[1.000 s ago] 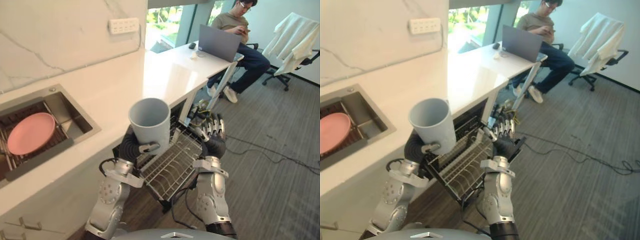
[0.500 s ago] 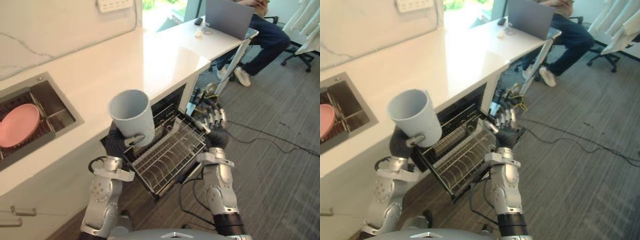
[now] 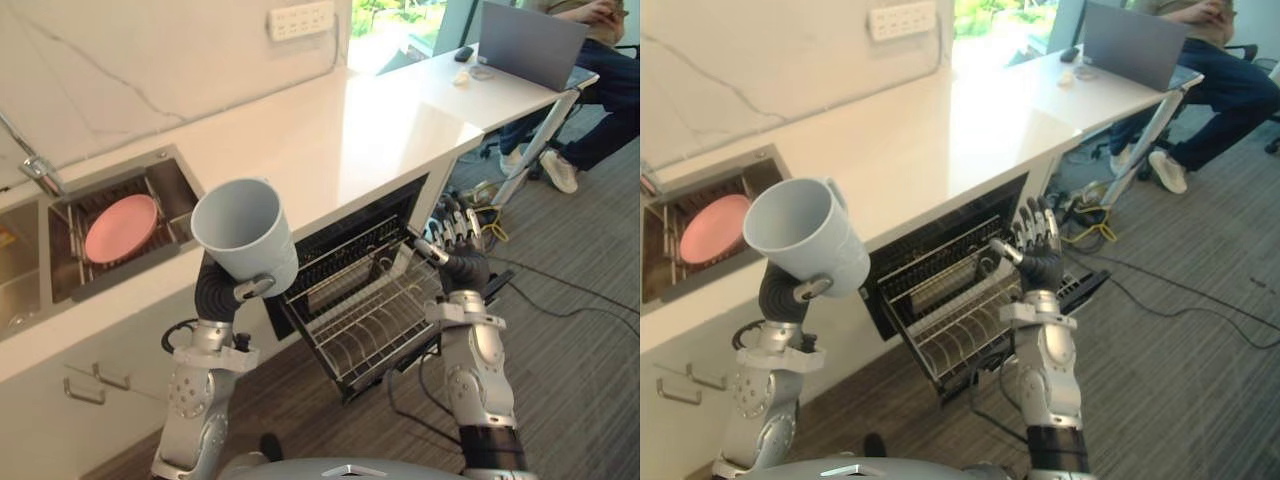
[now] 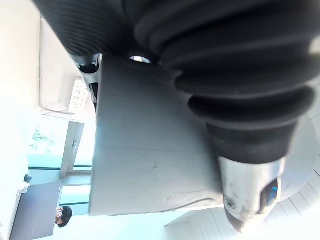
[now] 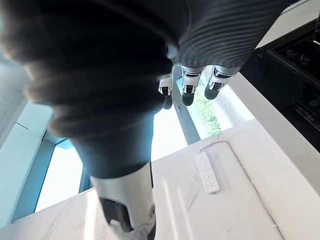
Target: Walk over to the sink, pick up the cup, carry it to the dishwasher, place the cup inside the dishwasher, then close the dishwasher door
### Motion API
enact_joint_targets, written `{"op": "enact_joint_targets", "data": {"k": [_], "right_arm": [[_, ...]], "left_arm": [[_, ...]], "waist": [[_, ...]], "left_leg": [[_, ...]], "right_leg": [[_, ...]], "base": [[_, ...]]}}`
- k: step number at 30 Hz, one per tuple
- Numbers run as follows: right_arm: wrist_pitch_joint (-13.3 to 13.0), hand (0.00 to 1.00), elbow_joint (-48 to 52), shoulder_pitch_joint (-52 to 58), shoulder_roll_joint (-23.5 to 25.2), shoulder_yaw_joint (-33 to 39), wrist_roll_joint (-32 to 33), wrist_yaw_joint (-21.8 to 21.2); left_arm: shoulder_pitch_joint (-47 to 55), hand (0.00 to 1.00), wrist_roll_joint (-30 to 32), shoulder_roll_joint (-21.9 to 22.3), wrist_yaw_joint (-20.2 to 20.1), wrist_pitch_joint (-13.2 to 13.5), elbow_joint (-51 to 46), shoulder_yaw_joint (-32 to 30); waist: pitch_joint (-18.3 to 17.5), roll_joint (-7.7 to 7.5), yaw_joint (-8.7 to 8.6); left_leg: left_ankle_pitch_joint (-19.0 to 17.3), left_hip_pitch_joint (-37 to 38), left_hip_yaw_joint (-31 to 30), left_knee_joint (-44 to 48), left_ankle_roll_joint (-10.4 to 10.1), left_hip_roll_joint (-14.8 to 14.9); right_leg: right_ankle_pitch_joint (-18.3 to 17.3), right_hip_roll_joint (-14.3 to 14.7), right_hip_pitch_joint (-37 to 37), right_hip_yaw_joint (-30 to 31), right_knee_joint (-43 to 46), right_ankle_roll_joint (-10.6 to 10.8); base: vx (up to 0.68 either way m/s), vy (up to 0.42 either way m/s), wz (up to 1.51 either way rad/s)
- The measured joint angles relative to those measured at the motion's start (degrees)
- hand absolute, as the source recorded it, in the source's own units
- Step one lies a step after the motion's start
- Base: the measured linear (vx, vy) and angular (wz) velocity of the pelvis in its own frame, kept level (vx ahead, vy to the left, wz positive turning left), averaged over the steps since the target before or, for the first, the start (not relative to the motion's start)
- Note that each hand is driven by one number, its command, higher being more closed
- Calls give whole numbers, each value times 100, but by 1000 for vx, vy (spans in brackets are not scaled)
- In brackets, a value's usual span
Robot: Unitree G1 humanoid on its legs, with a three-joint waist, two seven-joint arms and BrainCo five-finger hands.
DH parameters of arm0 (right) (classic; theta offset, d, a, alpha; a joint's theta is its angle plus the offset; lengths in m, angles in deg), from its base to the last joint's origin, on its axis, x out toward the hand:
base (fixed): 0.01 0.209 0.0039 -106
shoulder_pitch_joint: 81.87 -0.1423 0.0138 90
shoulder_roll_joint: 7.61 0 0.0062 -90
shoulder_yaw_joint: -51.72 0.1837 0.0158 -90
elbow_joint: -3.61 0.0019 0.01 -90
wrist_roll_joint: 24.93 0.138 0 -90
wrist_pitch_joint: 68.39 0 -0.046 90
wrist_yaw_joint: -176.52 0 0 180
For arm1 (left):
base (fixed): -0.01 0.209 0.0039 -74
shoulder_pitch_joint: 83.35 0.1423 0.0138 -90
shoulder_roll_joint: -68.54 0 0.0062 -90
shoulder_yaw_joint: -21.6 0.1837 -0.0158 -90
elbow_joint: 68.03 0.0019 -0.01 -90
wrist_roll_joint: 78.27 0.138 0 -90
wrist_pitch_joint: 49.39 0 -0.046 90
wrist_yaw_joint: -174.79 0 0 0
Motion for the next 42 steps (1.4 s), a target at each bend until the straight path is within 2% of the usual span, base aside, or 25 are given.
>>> {"op": "enact_joint_targets", "data": {"k": [2,4,5,6,7,9,10,12,15,16,18,19,20,23,26,28,33,42], "right_arm": [[51,0,77,70,228,-125,122,-9],[48,0,280,112,411,-258,193,-51],[33,0,465,208,418,-375,193,-136],[-5,0,644,336,387,-488,195,-145],[-24,0,661,341,380,-543,195,-159],[-32,0,658,194,378,-805,226,-279],[-32,0,657,159,375,-900,227,-352],[-19,0,642,57,367,-1211,228,-548],[5,0,642,49,264,-1234,249,-625],[6,0,646,48,152,-1258,415,-629],[14,0,647,48,116,-1307,567,-635],[13,0,650,48,96,-1346,651,-649],[13,0,650,48,95,-1363,678,-666],[21,0,717,50,-42,-1552,822,-764],[28,0,989,58,-57,-1601,910,-764],[28,0,1038,58,-58,-1639,910,-765],[133,0,1030,56,-63,-1848,906,-778],[282,0,863,53,-86,-2230,674,-775]], "left_arm": [[-155,100,264,-22,159,-1,5,160],[-289,100,580,-31,335,-33,26,319],[-427,100,761,-36,459,-66,84,438],[-645,100,931,-35,589,-73,273,526],[-749,100,1030,-38,659,-77,369,567],[-885,100,1399,-69,1116,-102,488,641],[-887,100,1502,-72,1255,-121,488,635],[-924,100,2098,-100,1808,-168,545,645],[-1133,100,2763,-91,2334,-334,771,672],[-1205,100,3055,-86,2591,-437,883,672],[-1225,100,3294,-87,2810,-557,955,671],[-1225,100,3493,-72,3011,-628,1033,664],[-1222,100,3595,-54,3097,-668,1076,668],[-1217,100,4069,74,3495,-877,1247,756],[-1253,100,4490,80,3601,-972,1379,804],[-1257,100,4618,78,3605,-1070,1493,836],[-1297,100,4640,76,3700,-1294,1610,884],[-1345,100,4736,66,3758,-1378,1830,938]], "waist": [[84,-155,10],[107,-204,-59],[114,-197,-136],[112,-188,-221],[111,-188,-235],[79,-277,-143],[75,-283,-122],[83,-268,-77],[91,-227,-104],[104,-202,-131],[103,-213,-149],[121,-173,-156],[128,-115,-164],[36,107,-159],[-31,122,-191],[-45,73,-189],[-61,44,-206],[-68,51,-264]], "left_leg": [[49,-69,107,1,27,-11],[66,-173,56,1,65,-44],[81,-185,-92,0,110,-32],[111,-175,-240,0,124,-35],[139,-168,-274,1,103,-9],[193,-180,-193,3,117,77],[197,-187,-163,4,107,99],[231,-184,-49,8,92,119],[257,-167,-48,2,67,157],[244,-168,-45,-1,-5,200],[257,-174,-16,-2,-22,196],[288,-175,1,-3,-56,212],[301,-179,4,-3,-75,244],[436,-213,77,-3,-249,509],[468,-295,78,-3,-293,609],[509,-296,78,-2,-274,635],[519,-298,78,-1,-274,603],[499,-293,110,-4,-290,611]], "right_leg": [[-34,-52,-143,-4,76,-62],[-224,-78,-359,213,399,-452],[-284,-20,-417,483,543,-822],[-69,37,-366,743,580,-713],[8,62,-351,798,600,-644],[130,150,-402,901,471,-575],[186,174,-390,928,373,-509],[385,263,-316,1043,-16,-312],[386,330,-259,1072,-116,-304],[325,355,-248,1073,-115,-235],[106,350,-248,1073,-124,-188],[-61,377,-257,1121,-131,-48],[-91,419,-279,1137,-118,-14],[-86,669,-352,1217,-214,-41],[-3,796,-369,1216,-361,-97],[54,821,-364,1215,-396,-124],[142,815,-346,1229,-417,-96],[105,815,-382,1261,-426,-135]], "base": [[-41,76,4],[-36,60,9],[1,46,48],[16,51,56],[41,53,40],[60,29,-17],[46,-23,-39],[20,-33,-33],[-29,-35,-7],[-61,-45,-3],[-85,-73,-5],[-106,-94,-4],[-125,-103,-4],[-70,-106,-15],[21,-67,-8],[48,-44,-6],[39,-4,-1],[-47,14,-1]]}}
